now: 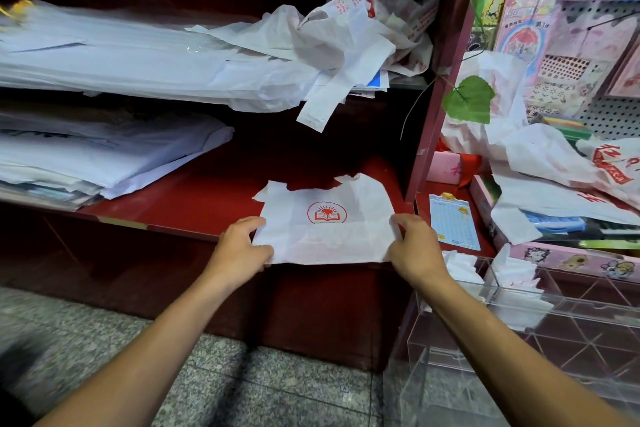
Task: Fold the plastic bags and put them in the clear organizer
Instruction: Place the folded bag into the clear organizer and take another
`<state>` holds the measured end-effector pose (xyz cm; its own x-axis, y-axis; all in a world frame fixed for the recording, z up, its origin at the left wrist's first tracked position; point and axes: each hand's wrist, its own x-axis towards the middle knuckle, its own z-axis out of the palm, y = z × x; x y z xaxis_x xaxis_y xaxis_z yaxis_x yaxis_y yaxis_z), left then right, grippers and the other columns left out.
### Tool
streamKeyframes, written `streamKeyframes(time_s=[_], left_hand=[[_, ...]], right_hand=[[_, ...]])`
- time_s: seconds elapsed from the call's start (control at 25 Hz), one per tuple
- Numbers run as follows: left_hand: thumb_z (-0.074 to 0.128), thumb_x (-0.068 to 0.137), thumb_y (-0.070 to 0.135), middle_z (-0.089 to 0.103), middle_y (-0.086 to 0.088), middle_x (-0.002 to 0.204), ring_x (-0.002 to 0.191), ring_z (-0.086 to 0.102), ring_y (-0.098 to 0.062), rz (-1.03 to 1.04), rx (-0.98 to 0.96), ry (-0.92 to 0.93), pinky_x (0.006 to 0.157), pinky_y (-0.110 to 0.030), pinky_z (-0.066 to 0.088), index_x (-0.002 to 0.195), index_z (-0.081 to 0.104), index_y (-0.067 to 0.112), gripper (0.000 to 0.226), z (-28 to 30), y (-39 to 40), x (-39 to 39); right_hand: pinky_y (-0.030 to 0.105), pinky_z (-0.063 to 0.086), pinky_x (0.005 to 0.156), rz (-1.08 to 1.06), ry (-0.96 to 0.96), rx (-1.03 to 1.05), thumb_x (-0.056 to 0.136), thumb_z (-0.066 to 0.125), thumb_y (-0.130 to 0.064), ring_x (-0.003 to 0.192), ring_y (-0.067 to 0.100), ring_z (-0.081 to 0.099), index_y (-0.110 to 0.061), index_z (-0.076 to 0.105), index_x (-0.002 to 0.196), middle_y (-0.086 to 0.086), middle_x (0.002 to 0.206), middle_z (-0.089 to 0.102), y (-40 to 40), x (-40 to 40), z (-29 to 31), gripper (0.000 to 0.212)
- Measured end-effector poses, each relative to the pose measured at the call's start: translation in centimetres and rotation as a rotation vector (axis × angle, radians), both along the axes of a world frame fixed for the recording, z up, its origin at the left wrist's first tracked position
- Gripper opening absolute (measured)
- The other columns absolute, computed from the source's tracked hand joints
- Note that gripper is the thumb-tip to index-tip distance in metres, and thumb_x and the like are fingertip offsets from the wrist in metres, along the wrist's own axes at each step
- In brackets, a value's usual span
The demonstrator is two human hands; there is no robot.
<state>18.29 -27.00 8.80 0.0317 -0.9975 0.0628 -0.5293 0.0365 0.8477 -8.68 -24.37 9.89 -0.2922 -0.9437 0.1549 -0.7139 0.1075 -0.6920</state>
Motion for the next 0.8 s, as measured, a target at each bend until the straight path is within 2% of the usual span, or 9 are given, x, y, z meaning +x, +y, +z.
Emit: streamKeyframes(time_s=[0.08, 0.16, 0.24, 0.36, 0.44, 0.52, 0.6, 0.68, 0.8], left_hand=[[0.064, 0.072, -0.003, 0.061, -0.005, 0.122, 0.076, 0.072, -0.028, 0.034, 0.05, 0.087, 0.064, -0.03, 0.058, 0.129, 0.06, 0.02, 0.062, 0.0, -0.2, 0.0], [0.065, 0.073, -0.002, 0.065, -0.005, 0.116, 0.079, 0.07, -0.027, 0.072, -0.027, 0.025, 0.07, -0.035, 0.059, 0.122, 0.061, 0.032, 0.06, -0.1, -0.5, 0.1], [0.066, 0.071, 0.0, 0.067, -0.002, 0.11, 0.084, 0.067, -0.027, 0.097, -0.069, -0.031, 0.081, -0.042, 0.057, 0.114, 0.062, 0.038, 0.057, -0.3, -0.6, 0.3], [0.066, 0.073, 0.0, 0.069, 0.0, 0.103, 0.079, 0.065, -0.022, 0.123, -0.087, -0.045, 0.079, -0.035, 0.054, 0.107, 0.068, 0.031, 0.046, -0.4, -0.6, 0.0], [0.068, 0.076, 0.003, 0.07, 0.007, 0.099, 0.083, 0.065, -0.014, 0.123, -0.121, -0.006, 0.081, -0.03, 0.052, 0.099, 0.073, 0.025, 0.032, -0.2, -0.5, -0.1], [0.068, 0.078, 0.005, 0.072, 0.01, 0.097, 0.091, 0.065, -0.008, 0.103, -0.15, 0.02, 0.086, -0.028, 0.05, 0.094, 0.074, 0.022, 0.024, 0.2, -0.2, -0.2], [0.066, 0.08, 0.006, 0.07, 0.009, 0.103, 0.1, 0.063, -0.008, 0.116, -0.165, -0.033, 0.09, -0.026, 0.046, 0.101, 0.074, 0.019, 0.026, 0.4, -0.5, -0.3], [0.065, 0.082, 0.006, 0.069, 0.004, 0.108, 0.104, 0.061, -0.012, 0.168, -0.162, -0.009, 0.094, -0.028, 0.046, 0.108, 0.072, 0.017, 0.029, 0.9, -1.7, -0.5], [0.066, 0.082, 0.008, 0.065, 0.0, 0.116, 0.109, 0.06, -0.018, 0.171, -0.114, -0.004, 0.096, -0.032, 0.047, 0.116, 0.065, 0.019, 0.035, 1.6, -5.0, -1.0]], right_hand=[[0.036, 0.046, 0.095, -0.042, -0.024, -0.062, 0.077, 0.05, 0.014, 0.113, 0.031, 0.055, -0.006, 0.063, 0.122, 0.01, 0.127, 0.057, 0.1, -0.1, 0.2, 0.051], [0.032, 0.044, 0.098, -0.06, -0.041, -0.118, 0.079, 0.05, 0.015, 0.117, 0.027, 0.054, -0.01, 0.061, 0.127, 0.007, 0.134, 0.054, 0.2, 0.0, 0.2, 0.055], [0.024, 0.042, 0.092, -0.046, -0.047, -0.15, 0.079, 0.049, 0.016, 0.115, 0.024, 0.055, -0.011, 0.064, 0.122, 0.006, 0.131, 0.056, 0.1, 0.3, 0.1, 0.053], [0.021, 0.04, 0.087, -0.026, -0.033, -0.178, 0.08, 0.049, 0.016, 0.113, 0.021, 0.055, -0.01, 0.065, 0.115, 0.004, 0.127, 0.056, 0.3, 0.2, 0.0, 0.047], [0.027, 0.042, 0.089, 0.025, 0.14, -0.195, 0.081, 0.055, 0.011, 0.113, 0.024, 0.054, -0.009, 0.065, 0.114, 0.004, 0.13, 0.054, 0.6, 0.1, -0.1, 0.04], [0.039, 0.045, 0.09, 0.149, 0.392, -0.22, 0.084, 0.061, 0.0, 0.112, 0.032, 0.053, -0.01, 0.065, 0.117, 0.007, 0.132, 0.055, 0.6, 0.5, -0.5, 0.035], [0.043, 0.047, 0.09, 0.312, 0.475, -0.164, 0.092, 0.057, -0.013, 0.11, 0.033, 0.055, -0.016, 0.062, 0.123, 0.005, 0.13, 0.059, 0.6, 1.3, -0.6, 0.031], [0.039, 0.047, 0.09, 0.431, 0.515, -0.063, 0.1, 0.046, -0.025, 0.108, 0.028, 0.055, -0.02, 0.061, 0.121, 0.001, 0.123, 0.061, 0.7, 2.0, -0.8, 0.027], [0.036, 0.047, 0.089, 0.452, 0.489, -0.058, 0.102, 0.043, -0.03, 0.107, 0.021, 0.053, -0.02, 0.065, 0.115, -0.004, 0.118, 0.062, 0.4, 1.6, -1.1, 0.027]])
